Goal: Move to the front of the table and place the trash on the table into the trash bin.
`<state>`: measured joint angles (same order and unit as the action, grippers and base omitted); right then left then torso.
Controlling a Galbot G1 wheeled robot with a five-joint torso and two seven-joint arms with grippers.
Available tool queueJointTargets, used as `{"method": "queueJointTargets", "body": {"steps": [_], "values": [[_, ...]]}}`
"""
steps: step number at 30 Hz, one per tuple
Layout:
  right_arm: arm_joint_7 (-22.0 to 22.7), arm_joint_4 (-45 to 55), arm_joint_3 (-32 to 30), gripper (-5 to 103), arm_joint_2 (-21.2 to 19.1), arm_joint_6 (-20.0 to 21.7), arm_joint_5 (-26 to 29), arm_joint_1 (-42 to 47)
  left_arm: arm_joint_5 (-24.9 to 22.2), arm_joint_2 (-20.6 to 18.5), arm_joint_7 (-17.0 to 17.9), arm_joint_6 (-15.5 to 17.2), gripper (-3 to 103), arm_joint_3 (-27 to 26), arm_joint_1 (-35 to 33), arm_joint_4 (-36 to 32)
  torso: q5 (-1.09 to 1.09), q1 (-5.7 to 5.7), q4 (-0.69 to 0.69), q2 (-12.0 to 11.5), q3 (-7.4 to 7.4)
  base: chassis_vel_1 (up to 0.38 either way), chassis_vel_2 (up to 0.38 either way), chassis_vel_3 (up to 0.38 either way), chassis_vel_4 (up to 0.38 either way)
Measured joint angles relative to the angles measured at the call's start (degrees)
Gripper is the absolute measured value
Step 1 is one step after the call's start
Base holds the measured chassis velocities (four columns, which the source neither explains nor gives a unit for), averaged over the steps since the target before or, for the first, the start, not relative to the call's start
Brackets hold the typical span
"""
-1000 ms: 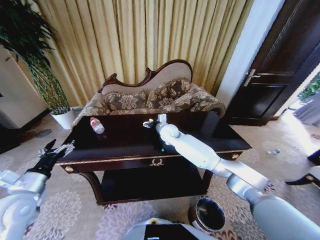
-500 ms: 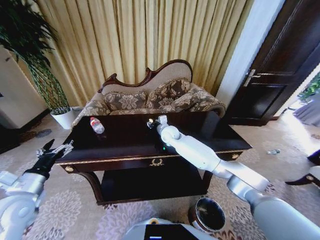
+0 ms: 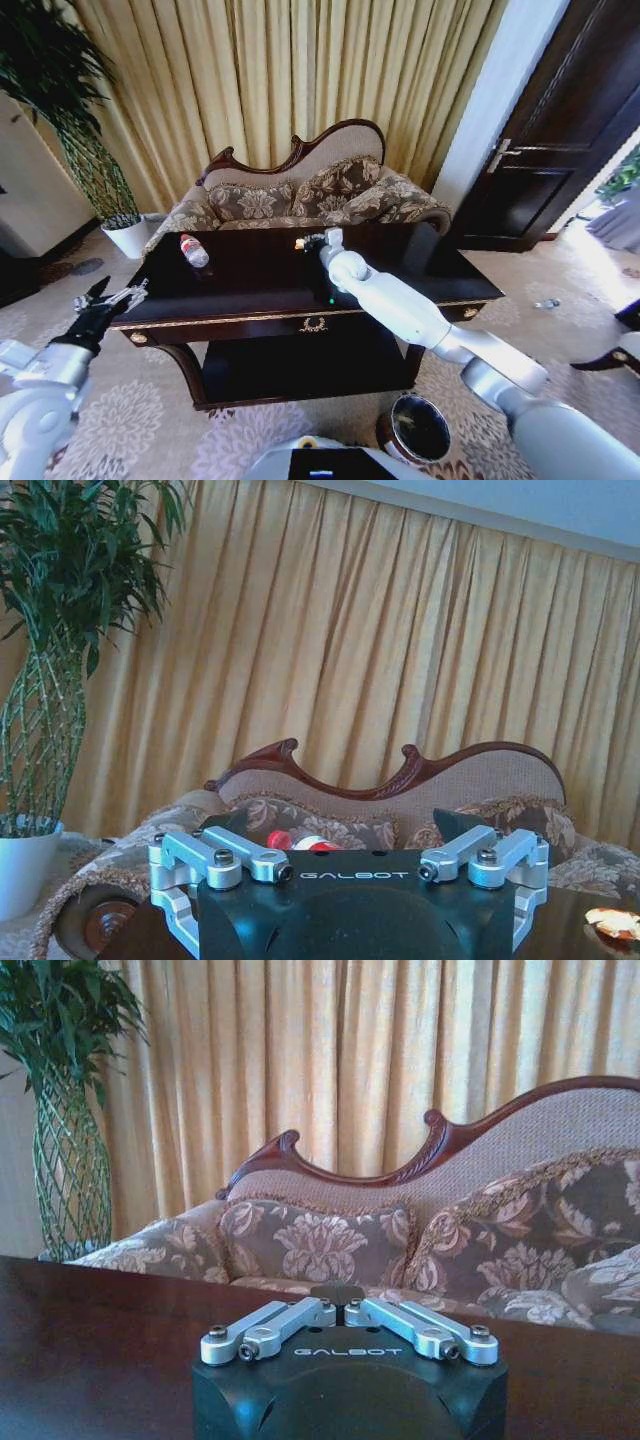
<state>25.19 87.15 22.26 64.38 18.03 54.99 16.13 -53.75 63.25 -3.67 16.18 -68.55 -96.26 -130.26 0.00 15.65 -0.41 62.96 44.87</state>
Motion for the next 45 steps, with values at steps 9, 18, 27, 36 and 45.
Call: {"method": "queueJointTargets", "body": {"steps": [9, 18, 27, 36, 45], "values": [[-2.2, 1.5, -1.4, 1, -2.2, 1.3, -0.1, 1.9, 0.0, -0.3, 0.0, 0.2, 100, 0.5, 0.4, -0.1, 0.0, 0.0, 0.0, 0.0, 0.0, 0.0, 0.0, 0.0, 0.0], [-3.6, -0.5, -0.5, 38, -1.0, 1.7, -0.8, 1.5, 0.1, -0.1, 0.0, 0.2, 100, 0.5, 0.1, -0.1, 0.0, 0.0, 0.01, 0.0, 0.0, 0.0, 0.0, 0.0, 0.0], [-4.5, -3.9, 0.8, 71, 0.9, 1.7, -1.8, 1.3, 0.1, 0.4, 0.0, 0.2, 100, 0.3, -0.4, -0.2, 0.0, 0.0, 0.01, 0.0, 0.0, 0.0, 0.0, 0.0, 0.0], [-4.7, -6.1, 1.1, 102, 2.2, 1.6, -2.1, 0.2, 0.1, 0.2, 0.0, -0.1, 100, -0.1, -0.6, -0.2, -0.01, 0.0, 0.0, 0.0, 0.0, 0.0, 0.0, 0.0, 0.0], [-4.7, -6.1, 1.7, 80, 2.1, 1.5, -2.1, 0.5, 0.1, 0.3, 0.0, -0.2, 100, 0.0, -0.7, -0.5, 0.0, 0.0, 0.0, 0.0, 0.0, 0.0, 0.0, 0.0, 0.0]]}}
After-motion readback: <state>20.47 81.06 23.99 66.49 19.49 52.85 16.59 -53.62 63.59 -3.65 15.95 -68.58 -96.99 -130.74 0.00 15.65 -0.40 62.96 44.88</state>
